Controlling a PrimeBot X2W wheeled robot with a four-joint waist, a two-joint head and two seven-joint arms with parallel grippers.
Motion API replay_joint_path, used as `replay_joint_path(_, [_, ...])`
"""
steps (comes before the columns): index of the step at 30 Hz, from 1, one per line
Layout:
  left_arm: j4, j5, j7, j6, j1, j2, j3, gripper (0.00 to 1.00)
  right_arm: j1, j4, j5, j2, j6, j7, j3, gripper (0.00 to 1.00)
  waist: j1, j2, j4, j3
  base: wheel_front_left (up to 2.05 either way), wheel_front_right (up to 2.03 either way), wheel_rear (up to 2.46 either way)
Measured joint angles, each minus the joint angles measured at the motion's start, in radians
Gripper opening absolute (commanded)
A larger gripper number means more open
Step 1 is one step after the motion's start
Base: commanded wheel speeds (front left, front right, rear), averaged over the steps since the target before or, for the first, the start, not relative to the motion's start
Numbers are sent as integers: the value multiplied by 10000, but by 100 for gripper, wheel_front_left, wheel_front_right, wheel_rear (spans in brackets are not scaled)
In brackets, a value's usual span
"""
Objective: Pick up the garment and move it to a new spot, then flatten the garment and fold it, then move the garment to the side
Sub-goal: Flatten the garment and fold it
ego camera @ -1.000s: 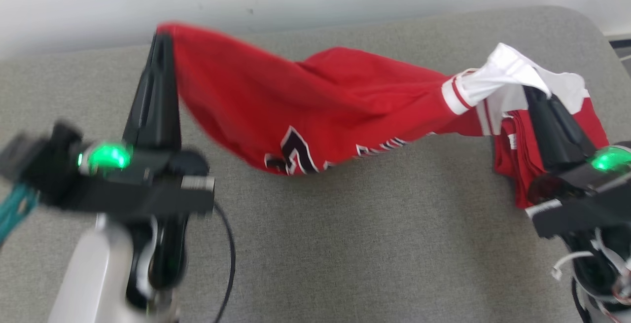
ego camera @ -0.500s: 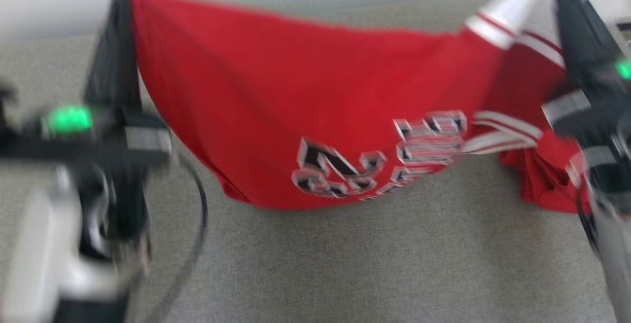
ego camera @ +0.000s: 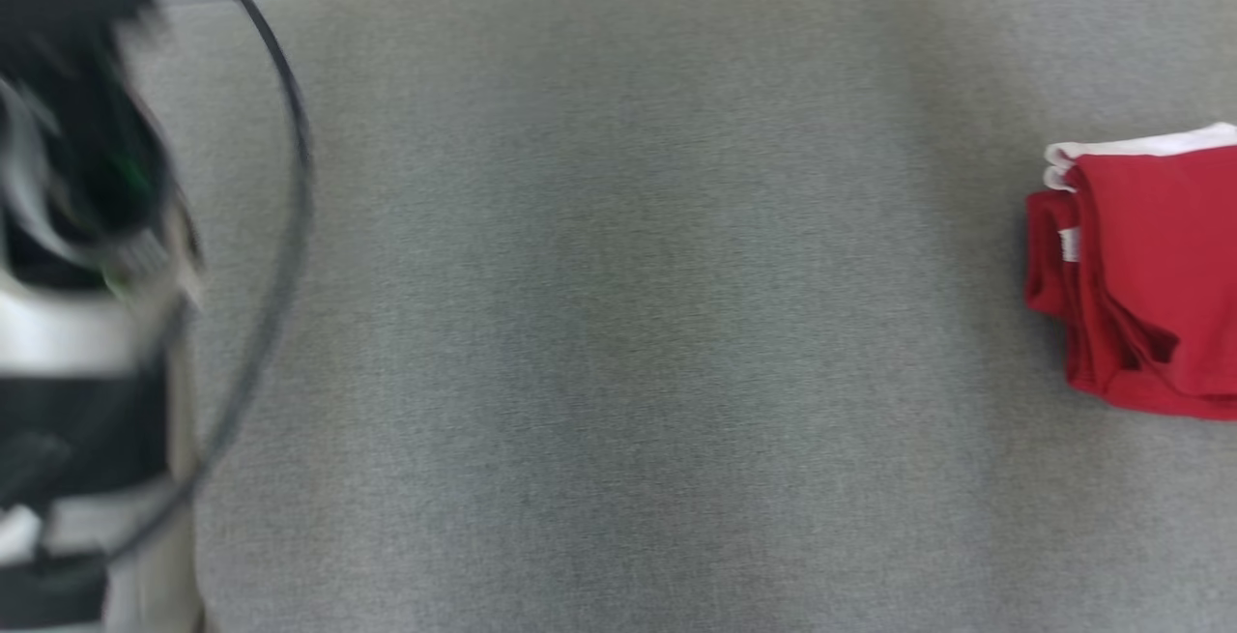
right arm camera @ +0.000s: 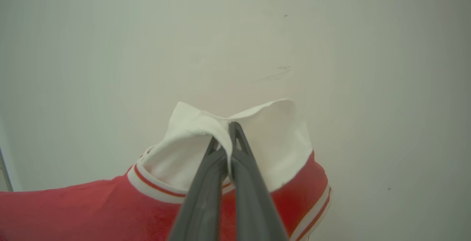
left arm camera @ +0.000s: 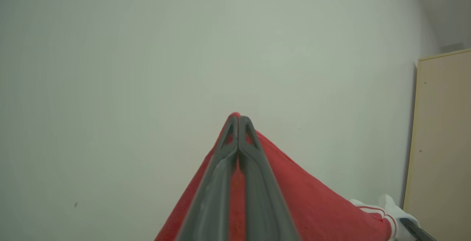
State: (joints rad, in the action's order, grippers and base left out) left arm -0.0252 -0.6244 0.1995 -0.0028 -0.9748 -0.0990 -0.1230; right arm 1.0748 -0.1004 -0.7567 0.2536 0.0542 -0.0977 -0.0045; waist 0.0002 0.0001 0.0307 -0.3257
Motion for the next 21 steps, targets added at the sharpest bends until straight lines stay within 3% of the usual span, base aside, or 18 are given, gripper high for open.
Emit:
replay_joint_path(6, [640,-349,-334,-897,3522,-633,-825,0,-3385,-2,-12,418,387,-872,832,0,0,0,213,-146,0,0,0])
replay_joint_path(10, [1198,-378,-424,-878,6016,-999,-1068,0,-5735,46,-117,589,428,-1137,920,0,0,1,252,-268,0,0,0])
replay_joint_path(21, [2063,-1081,-627,-1185,7571,-1695,-1127,0,-8243,424,109,1333,518,-1333,999,0,-3,-1,252,52,0,0,0])
